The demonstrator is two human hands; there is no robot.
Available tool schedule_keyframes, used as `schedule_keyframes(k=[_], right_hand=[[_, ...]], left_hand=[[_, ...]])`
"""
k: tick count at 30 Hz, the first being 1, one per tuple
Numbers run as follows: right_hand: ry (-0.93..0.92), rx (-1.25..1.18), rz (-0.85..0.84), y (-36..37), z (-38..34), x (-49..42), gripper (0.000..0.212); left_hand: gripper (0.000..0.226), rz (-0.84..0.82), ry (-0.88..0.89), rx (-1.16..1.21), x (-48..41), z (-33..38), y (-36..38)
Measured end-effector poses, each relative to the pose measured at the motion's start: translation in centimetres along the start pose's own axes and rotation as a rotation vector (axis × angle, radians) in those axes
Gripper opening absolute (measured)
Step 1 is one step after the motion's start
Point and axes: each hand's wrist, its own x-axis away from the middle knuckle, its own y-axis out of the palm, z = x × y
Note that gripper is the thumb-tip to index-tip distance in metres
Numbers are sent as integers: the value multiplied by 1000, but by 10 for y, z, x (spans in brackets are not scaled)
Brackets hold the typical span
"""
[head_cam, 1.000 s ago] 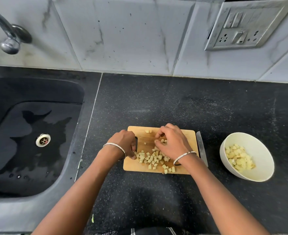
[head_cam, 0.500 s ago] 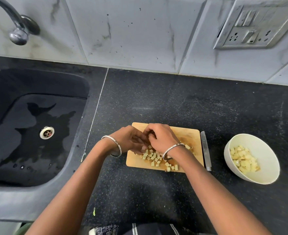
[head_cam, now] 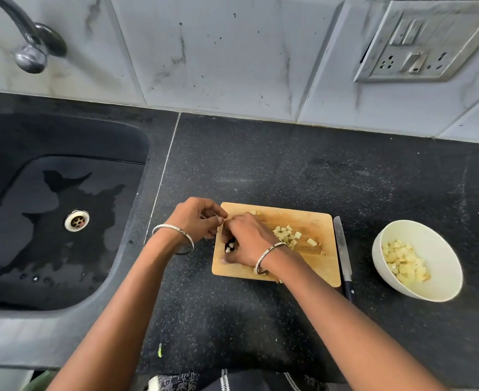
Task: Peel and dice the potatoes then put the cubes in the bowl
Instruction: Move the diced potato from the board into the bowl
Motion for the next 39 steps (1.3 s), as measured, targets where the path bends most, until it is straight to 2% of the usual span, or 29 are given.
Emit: schedule_keyframes(k=[8,13,18,27,33,39], right_hand=[[-8,-37,-179,-5,-5,-7,11],[10,-23,-162,-7,-2,-8,10],[14,30,-126,-5,0,-1,10],[95,58,-18,-26,33,22,7],[91,-21,49,-34,49,29,12],[237,-146,340,-32,71,13,12]], left_hand=[[30,-31,-85,-148,-2,-8,15],[35,-25,-106,-150,-3,-5,19],[32,-93,-75,-154,-4,-7,21],[23,-93,-71,-170,0,-3,24],[7,-180,-4,-479,3,7,30],[5,-202,-24,-589,0,8,41]])
